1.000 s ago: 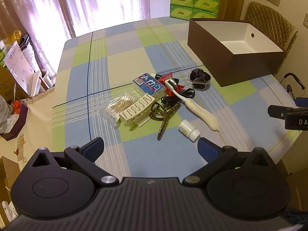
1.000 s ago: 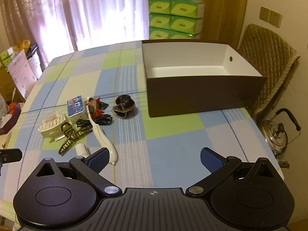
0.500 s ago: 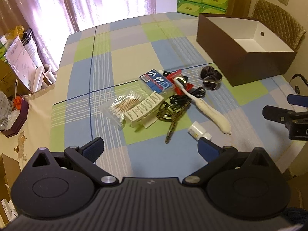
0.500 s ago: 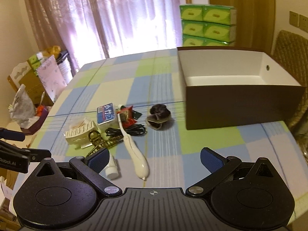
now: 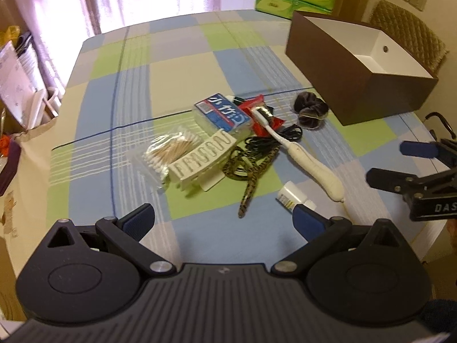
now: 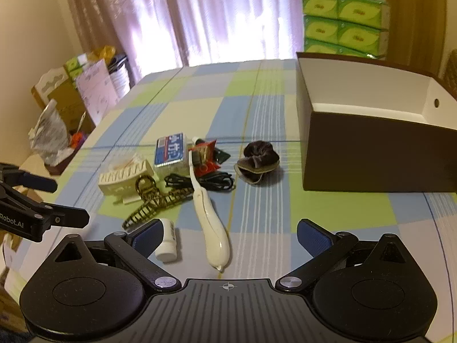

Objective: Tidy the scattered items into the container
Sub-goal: 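Move both tools toward the scattered items on the table, then grasp the white pill bottle with the left tool while the right tool grasps the white toothbrush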

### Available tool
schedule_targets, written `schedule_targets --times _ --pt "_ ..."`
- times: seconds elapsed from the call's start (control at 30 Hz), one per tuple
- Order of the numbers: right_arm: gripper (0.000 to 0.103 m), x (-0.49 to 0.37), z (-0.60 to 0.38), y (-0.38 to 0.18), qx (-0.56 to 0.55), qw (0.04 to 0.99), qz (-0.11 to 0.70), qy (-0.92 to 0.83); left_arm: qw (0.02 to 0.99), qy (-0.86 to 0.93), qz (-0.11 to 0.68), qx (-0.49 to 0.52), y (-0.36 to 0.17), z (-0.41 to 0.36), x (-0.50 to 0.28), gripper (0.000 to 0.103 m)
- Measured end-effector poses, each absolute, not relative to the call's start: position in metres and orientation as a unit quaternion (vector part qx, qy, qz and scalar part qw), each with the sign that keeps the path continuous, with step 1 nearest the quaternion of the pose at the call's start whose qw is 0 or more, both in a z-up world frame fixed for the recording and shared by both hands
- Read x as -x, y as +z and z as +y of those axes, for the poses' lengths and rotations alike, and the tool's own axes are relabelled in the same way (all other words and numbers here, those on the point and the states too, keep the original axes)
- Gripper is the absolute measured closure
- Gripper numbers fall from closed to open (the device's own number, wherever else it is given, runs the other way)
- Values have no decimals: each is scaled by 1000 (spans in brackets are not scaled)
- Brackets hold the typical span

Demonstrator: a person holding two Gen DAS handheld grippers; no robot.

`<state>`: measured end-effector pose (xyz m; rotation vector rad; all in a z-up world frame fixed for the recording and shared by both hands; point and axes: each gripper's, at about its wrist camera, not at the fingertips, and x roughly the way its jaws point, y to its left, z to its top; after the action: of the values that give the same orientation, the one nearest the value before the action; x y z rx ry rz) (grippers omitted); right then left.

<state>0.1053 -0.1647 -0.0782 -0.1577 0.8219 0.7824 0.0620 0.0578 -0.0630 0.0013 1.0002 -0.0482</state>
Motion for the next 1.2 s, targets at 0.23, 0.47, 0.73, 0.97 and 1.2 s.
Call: schedule_targets --times 0.23,0.47,0.73,0.97,1.2 --pt "0 -120 -172 -89 102 820 399 397 867 -34 496 16 -78 41 -71 14" --pt "7 -142 -178 -94 129 795 403 434 861 -22 507 43 -89 15 -79 22" --pt "20 -174 -188 -104 154 758 419 476 853 28 513 89 -104 -10 -87 38" --pt "20 -193 -187 -110 172 733 416 509 845 85 514 117 -116 -20 -93 56" --pt "20 -202 -184 -114 187 713 413 535 843 125 505 136 -130 -23 -103 62"
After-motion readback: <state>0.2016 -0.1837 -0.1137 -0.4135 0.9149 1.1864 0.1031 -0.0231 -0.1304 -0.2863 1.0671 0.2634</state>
